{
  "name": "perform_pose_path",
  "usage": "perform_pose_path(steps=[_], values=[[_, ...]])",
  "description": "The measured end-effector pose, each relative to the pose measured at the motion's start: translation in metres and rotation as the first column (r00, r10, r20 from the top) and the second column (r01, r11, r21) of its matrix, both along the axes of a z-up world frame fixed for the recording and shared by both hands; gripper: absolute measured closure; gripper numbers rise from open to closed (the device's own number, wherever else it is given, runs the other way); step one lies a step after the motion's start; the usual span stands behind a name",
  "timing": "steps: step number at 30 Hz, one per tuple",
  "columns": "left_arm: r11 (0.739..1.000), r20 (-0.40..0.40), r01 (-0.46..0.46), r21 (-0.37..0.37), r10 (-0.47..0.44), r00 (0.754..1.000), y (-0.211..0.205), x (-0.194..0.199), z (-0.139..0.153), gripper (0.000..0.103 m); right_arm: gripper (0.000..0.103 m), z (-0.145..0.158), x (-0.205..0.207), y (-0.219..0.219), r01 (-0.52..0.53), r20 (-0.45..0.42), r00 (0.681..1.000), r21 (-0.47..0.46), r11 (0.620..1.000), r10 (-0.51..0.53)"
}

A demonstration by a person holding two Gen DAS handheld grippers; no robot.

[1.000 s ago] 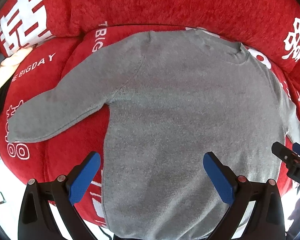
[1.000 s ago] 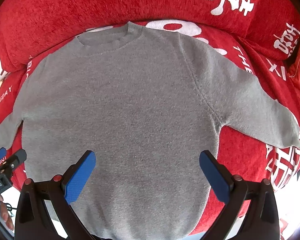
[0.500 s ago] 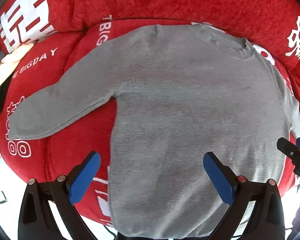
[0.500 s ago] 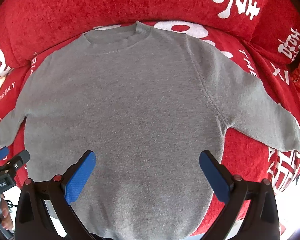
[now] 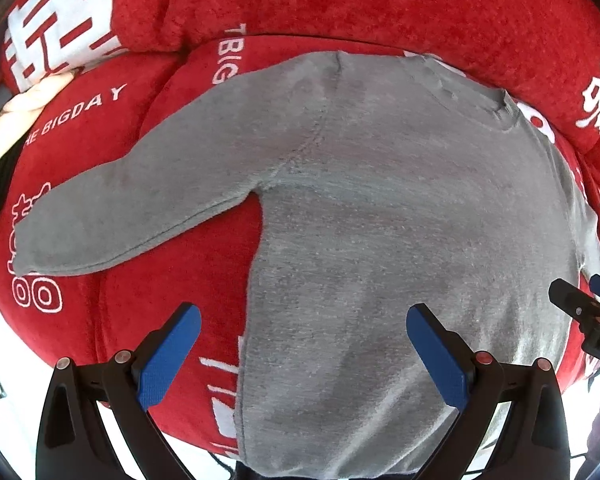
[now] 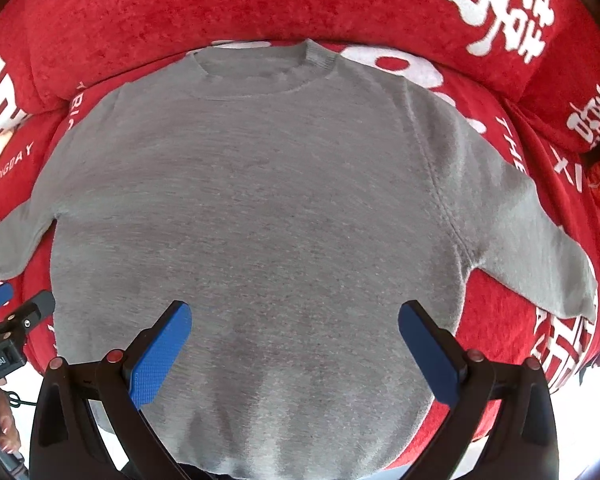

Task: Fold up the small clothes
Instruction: 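Grasp the sweater sleeve nearest the left tool with the left tool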

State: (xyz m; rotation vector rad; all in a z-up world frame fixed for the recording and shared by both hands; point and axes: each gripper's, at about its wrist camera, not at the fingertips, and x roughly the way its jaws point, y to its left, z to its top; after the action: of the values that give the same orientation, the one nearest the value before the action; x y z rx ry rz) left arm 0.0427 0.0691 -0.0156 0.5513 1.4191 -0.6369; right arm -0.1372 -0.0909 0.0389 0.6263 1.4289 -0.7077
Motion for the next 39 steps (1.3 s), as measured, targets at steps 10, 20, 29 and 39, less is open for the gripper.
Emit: perform_pose_path(steps=[10,20,29,39], values=[[0.972,-0.121,-0.215,-0.095,0.203,0.972,0.069,0.052,-0.021,0.0,0.0,-0.011,0.045,0.037,-0.101,0.02,0.995,0.061,0.993,0.1],[0.761,-0.277,-0.589,-0.272,0.524,0.805,0.195,0.147,-0.066,0.0,0.0,-0.023,0.096,0.091,-0.233,0.056,0.972,0.114,0.966,0.228],[0.574,-0.351,-0.725,-0.382,0.636,0.688,0.206,0.177,-0.079,0.042,0.0,-0.017,0.129,0.118,-0.302,0.077,0.953,0.113,0.947,0.294],[0.688,-0.094,-0.583,-0.433,0.609,0.788,0.205,0.179,-0.033,0.096,0.0,-0.004,0.126,0.118,-0.253,0.101,0.964,0.089,0.963,0.244]])
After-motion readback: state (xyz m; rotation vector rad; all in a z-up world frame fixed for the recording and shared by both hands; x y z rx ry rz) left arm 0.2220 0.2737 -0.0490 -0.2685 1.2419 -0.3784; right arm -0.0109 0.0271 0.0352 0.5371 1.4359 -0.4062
